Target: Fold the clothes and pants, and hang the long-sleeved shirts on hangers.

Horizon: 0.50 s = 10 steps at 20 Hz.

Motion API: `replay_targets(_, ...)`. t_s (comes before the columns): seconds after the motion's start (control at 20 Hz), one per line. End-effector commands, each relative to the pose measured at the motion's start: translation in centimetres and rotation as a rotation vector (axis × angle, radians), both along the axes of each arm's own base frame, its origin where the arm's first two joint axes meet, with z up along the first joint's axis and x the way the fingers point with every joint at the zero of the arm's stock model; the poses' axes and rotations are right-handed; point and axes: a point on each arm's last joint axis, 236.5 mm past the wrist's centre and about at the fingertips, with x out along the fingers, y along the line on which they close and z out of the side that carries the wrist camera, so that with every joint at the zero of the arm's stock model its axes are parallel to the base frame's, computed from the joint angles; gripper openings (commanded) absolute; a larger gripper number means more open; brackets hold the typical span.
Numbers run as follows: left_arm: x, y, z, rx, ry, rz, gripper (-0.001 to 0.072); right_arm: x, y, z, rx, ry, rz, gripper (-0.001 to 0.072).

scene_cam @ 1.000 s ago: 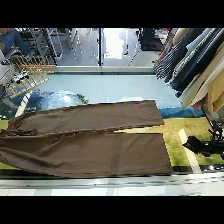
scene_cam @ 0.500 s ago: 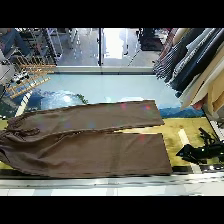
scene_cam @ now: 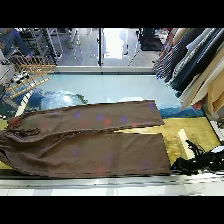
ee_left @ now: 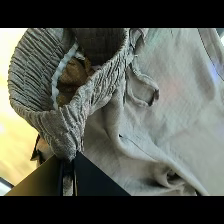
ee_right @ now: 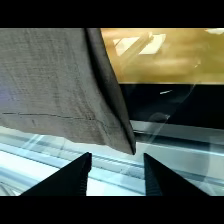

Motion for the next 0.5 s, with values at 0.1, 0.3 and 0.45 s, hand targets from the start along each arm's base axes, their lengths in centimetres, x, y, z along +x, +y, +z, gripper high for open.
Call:
replay_targets(0.1, -0.1, -0.3, -0.1, -0.012, 0.006, -0.008, 0.0011, 1.6, 0.4, -1.5, 0.009, -0.063, -0.052, 0.0325)
replay_targets(0.3, -0.3, -0.2, -0.1, -0.012, 0.006, -0.003, 0.0011, 3.6, 0.4, -1.3, 0.016, -0.119, -0.116, 0.0022)
replay_targets(0.45, -0.3, -0.2, 0.0, -0.012, 0.006, -0.004, 0.0011, 3.4, 0.9, -0.7, 0.042, -0.115, -0.109, 0.0015)
